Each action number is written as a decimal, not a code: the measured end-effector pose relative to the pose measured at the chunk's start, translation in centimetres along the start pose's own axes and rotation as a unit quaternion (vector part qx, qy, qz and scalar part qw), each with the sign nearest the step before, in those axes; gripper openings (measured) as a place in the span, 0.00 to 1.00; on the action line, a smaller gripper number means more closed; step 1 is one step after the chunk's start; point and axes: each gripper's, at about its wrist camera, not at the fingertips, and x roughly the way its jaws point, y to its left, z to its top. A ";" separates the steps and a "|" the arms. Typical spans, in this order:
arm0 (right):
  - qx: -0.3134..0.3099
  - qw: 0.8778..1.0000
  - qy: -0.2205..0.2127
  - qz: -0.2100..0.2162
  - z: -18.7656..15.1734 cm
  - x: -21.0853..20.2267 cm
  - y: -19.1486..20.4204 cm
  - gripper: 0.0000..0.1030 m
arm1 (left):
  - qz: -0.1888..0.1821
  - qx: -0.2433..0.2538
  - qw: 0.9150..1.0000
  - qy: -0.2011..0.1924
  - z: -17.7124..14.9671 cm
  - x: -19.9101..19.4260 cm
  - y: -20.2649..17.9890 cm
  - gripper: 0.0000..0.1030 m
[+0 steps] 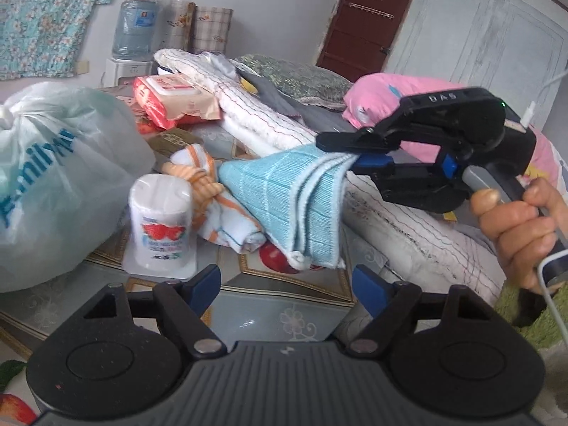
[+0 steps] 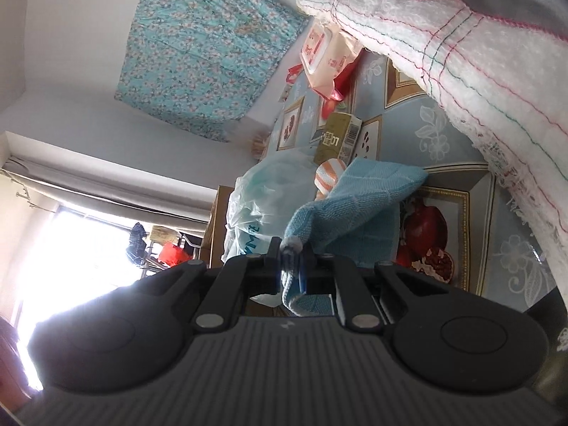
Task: Organize soft objects
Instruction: 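Grasp the blue towel with the right gripper and lift it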
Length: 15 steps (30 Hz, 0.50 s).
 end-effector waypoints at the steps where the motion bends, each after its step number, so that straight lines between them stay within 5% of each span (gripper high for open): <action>1: -0.001 1.000 -0.001 0.002 0.0 0.1 0.0 0.07 | 0.002 -0.003 1.000 -0.003 0.1 -0.2 0.2 0.80; 15: -0.020 0.997 -0.070 0.034 0.6 -4.5 1.3 0.08 | 0.011 -0.031 0.999 -0.020 0.5 -2.5 0.9 0.80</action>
